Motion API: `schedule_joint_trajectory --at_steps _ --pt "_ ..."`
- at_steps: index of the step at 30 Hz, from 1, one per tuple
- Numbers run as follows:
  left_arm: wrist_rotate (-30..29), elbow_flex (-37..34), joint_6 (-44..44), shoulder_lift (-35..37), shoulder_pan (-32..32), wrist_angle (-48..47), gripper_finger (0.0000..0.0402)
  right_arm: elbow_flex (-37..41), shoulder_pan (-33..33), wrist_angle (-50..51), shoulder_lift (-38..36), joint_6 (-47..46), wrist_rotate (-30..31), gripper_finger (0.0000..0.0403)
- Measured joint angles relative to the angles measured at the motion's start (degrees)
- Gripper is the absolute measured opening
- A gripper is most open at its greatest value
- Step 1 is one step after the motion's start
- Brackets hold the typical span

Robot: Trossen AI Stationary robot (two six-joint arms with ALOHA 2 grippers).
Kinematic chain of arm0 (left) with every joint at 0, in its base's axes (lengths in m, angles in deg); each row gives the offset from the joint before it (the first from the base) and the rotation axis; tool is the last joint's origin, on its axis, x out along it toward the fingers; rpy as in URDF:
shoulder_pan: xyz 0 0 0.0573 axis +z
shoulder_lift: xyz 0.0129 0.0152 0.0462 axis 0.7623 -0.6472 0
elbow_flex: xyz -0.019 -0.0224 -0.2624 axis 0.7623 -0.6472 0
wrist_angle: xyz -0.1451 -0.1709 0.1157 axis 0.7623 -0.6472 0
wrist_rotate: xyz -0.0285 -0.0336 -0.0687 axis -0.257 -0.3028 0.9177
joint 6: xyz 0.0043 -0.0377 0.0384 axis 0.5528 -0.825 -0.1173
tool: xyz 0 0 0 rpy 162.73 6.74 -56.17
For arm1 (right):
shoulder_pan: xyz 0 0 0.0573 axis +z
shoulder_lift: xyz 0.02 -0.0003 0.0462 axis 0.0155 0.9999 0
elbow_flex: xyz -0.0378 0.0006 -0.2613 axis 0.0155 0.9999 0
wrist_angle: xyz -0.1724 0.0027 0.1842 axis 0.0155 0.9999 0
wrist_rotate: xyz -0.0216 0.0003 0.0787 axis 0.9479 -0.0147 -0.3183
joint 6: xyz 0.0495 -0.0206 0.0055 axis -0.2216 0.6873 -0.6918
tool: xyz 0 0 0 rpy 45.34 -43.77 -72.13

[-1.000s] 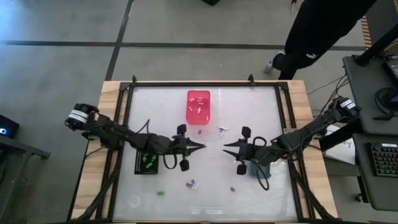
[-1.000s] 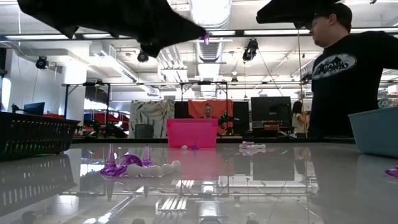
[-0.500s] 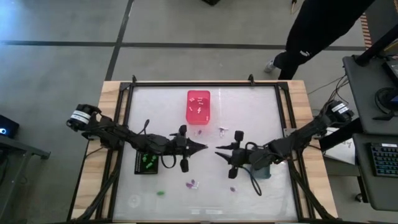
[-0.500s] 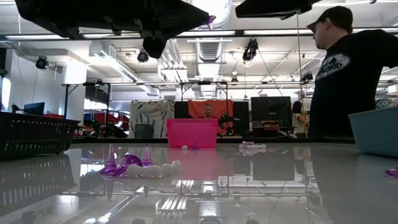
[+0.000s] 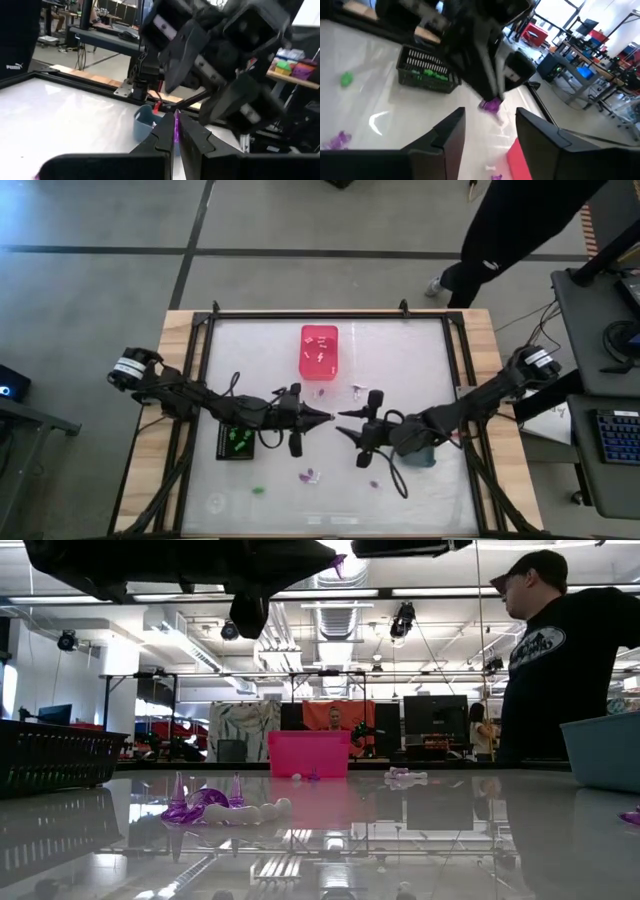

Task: Sort Halloween decoration
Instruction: Put the witch hat toy into the blue bin

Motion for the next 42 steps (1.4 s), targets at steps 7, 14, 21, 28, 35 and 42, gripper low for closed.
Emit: schedule_joint_trajectory --at_steps 7,14,21,28,35,42 --pt "0.3 0.0 -2.3 0.0 0.0 0.6 0.0 -0.2 -1.0 -0.3 1.8 1.0 0.0 0.0177" --pt "0.3 0.0 -2.2 0.0 0.0 0.9 0.0 -0.2 -2.6 -0.5 2.0 1.0 -1.3 0.0175" --pt "-0.2 0.0 -1.3 0.0 0.0 1.2 0.0 -0.2 -4.0 -0.7 2.0 1.2 -3.6 0.0147" --pt "-0.2 0.0 -0.9 0.0 0.2 1.2 0.0 -0.2 -4.7 -0.9 2.0 2.0 -5.7 0.0108" --pt "-0.2 0.0 -0.8 0.0 0.2 1.2 0.0 -0.2 -4.7 -0.9 2.0 3.1 -6.1 0.0057" --pt "-0.2 0.0 -0.8 0.0 0.2 1.2 0.0 -0.2 -4.7 -0.9 2.0 5.1 -6.1 0.0018"
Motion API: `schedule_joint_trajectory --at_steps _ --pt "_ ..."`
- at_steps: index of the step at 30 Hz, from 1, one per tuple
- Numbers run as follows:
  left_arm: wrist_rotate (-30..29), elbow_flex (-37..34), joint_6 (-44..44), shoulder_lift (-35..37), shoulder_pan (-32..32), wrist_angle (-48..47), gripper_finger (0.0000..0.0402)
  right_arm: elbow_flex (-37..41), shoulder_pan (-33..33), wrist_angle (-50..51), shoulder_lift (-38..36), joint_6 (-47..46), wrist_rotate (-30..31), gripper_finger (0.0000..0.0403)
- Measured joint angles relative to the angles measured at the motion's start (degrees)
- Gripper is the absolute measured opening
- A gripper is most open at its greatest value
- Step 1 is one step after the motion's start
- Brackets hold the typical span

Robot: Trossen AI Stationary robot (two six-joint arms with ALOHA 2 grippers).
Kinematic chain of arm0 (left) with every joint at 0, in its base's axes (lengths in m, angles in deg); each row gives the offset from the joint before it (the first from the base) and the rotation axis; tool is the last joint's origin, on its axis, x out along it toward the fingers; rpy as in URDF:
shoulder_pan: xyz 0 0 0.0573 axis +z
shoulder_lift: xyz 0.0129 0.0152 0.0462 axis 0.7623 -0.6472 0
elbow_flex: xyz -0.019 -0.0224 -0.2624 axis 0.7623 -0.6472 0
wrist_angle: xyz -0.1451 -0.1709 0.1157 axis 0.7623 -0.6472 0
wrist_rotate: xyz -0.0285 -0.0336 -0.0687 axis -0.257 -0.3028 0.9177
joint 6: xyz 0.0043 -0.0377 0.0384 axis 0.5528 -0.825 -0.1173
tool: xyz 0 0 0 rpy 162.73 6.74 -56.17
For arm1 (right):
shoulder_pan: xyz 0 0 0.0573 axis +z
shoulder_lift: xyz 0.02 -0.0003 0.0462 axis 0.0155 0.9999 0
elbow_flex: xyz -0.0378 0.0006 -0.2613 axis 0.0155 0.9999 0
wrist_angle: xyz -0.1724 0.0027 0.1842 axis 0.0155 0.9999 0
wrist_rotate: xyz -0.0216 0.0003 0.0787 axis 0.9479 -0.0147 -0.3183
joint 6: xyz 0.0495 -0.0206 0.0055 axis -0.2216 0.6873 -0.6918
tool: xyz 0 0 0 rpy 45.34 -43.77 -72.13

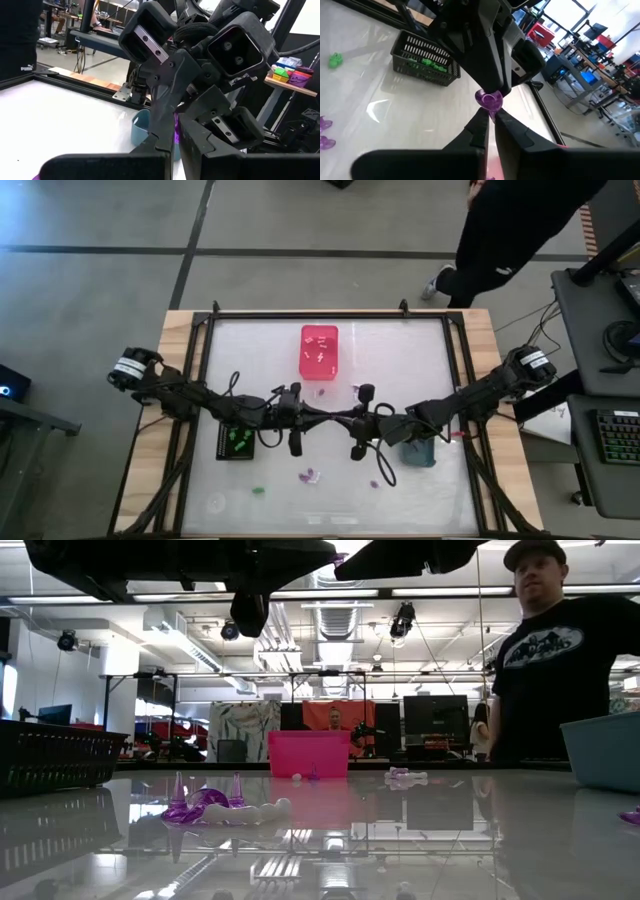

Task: Sort Halloween decoration
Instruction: Put the witch hat toy into the blue bin

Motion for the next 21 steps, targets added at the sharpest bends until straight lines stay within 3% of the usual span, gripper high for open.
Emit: schedule_joint_trajectory --at_steps 10,21 --pt "0.0 0.0 -0.5 0.0 0.0 -0.1 0.0003 0.0 0.0 0.0 0.0 0.4 0.0 0.0009" --pt "0.0 0.0 0.3 0.0 0.0 -0.4 0.0068 0.0 0.0 1.5 -0.9 -2.1 0.0 0.0009"
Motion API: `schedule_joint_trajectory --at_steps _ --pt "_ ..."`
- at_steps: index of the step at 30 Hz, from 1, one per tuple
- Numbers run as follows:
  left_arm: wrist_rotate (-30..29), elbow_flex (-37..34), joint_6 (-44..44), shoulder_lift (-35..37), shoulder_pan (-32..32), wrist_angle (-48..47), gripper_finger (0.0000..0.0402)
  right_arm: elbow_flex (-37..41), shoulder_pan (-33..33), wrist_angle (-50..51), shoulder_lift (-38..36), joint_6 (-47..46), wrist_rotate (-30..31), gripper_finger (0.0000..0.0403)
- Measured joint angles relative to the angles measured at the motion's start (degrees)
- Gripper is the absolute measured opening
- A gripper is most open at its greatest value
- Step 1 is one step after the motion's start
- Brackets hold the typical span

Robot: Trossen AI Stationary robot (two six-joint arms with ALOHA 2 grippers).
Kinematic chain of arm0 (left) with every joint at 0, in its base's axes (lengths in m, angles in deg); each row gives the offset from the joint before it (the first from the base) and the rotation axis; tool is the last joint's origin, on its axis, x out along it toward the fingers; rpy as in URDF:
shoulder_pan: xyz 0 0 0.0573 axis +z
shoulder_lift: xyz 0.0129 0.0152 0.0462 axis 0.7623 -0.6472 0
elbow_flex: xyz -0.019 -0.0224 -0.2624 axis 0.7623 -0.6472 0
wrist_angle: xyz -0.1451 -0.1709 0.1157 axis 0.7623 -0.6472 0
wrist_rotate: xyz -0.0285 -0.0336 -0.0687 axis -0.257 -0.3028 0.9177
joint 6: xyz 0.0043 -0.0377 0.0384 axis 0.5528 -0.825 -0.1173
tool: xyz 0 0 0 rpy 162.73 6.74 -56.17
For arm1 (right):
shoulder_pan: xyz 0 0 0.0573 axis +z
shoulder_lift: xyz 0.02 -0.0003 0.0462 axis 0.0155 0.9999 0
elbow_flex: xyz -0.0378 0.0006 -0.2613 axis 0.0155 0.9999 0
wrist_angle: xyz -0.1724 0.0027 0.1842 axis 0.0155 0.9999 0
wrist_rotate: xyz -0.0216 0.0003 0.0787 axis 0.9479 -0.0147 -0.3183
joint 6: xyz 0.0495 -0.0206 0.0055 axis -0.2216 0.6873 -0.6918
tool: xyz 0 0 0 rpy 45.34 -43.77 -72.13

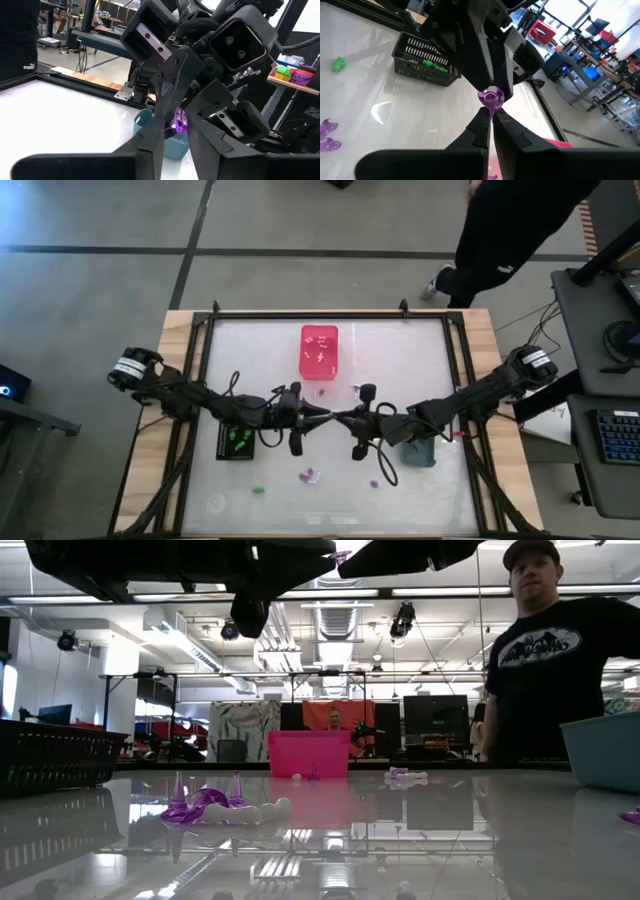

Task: Sort Halloween decoration
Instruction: Put the witch hat toy into the blue bin

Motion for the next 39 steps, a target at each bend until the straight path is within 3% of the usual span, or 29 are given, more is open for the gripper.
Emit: schedule_joint_trajectory --at_steps 8,16,21,26,32,39 --pt "0.0 0.0 0.0 1.3 0.0 -7.0 0.0088 0.0 0.0 6.9 -1.3 -6.0 0.1 0.0008" --pt "0.0 0.0 0.0 5.1 0.0 -17.5 0.0089 0.0 0.0 30.0 -7.1 -25.8 -1.2 0.0008" --pt "0.0 0.0 0.0 7.4 0.1 -22.2 0.0089 0.0 0.0 45.6 -11.1 -43.3 -11.6 0.0009" --pt "0.0 0.0 0.5 8.4 0.1 -23.2 0.0089 0.0 0.0 53.9 -13.1 -55.8 -24.3 0.0009" --pt "0.0 0.0 1.0 8.4 0.1 -23.3 0.0089 0.0 0.0 61.0 -13.6 -64.0 -34.4 0.0009" --pt "0.0 0.0 1.2 8.4 0.1 -23.5 0.0089 0.0 0.0 68.1 -13.6 -68.7 -40.2 0.0009"
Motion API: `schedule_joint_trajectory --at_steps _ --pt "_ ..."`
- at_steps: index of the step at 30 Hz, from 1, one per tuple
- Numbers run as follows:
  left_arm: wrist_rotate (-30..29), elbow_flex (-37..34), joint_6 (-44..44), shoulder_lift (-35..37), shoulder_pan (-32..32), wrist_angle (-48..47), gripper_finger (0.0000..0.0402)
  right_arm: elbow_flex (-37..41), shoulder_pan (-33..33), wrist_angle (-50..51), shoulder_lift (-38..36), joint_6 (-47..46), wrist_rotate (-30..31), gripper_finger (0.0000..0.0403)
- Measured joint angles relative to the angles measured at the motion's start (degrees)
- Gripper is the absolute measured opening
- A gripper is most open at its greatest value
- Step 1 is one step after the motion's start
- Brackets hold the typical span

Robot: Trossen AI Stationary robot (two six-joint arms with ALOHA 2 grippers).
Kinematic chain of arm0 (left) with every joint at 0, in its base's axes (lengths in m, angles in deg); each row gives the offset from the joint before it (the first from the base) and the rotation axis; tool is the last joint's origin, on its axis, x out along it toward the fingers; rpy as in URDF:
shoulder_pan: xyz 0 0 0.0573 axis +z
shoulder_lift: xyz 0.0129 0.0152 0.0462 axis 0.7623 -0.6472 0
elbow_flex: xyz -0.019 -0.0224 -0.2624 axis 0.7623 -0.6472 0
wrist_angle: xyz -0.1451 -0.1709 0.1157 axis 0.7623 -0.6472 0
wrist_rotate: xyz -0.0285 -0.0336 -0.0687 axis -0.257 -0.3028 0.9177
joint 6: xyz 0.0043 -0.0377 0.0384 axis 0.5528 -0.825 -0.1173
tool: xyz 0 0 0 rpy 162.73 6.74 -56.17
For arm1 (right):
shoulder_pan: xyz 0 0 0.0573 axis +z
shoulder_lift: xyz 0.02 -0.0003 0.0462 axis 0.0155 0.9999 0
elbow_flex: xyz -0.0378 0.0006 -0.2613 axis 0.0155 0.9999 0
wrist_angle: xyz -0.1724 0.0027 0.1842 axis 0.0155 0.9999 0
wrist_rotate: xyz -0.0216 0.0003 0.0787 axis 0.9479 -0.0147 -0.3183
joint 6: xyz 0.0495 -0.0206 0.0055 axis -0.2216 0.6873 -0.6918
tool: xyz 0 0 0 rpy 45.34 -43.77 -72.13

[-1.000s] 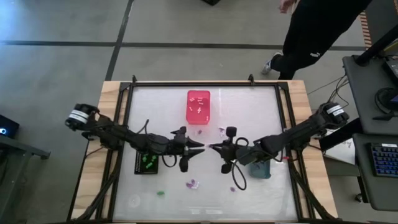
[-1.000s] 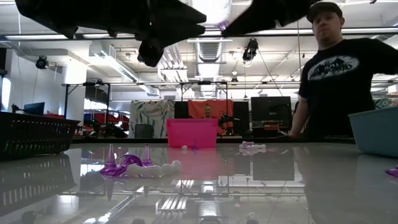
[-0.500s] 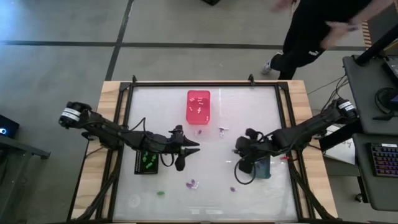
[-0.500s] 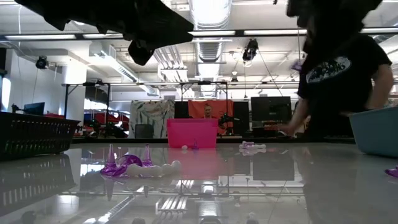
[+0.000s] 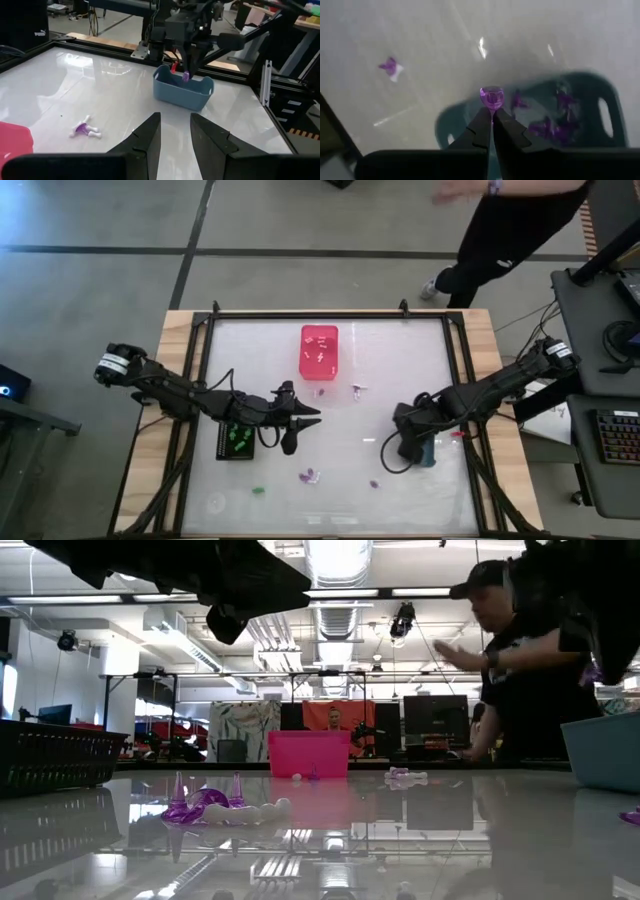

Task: Sort Halloween decoration
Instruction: Put the witch hat toy into the blue bin

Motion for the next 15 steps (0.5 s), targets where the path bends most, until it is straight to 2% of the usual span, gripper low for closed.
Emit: schedule_joint_trajectory --at_steps 8,15 --pt "0.0 0.0 0.0 0.0 0.0 -0.3 0.0089 0.2 0.0 8.4 0.1 -4.4 -1.7 0.0009" --pt "0.0 0.0 0.0 0.0 0.0 -0.3 0.0089 0.3 0.0 8.7 0.1 -4.3 -1.7 0.0009"
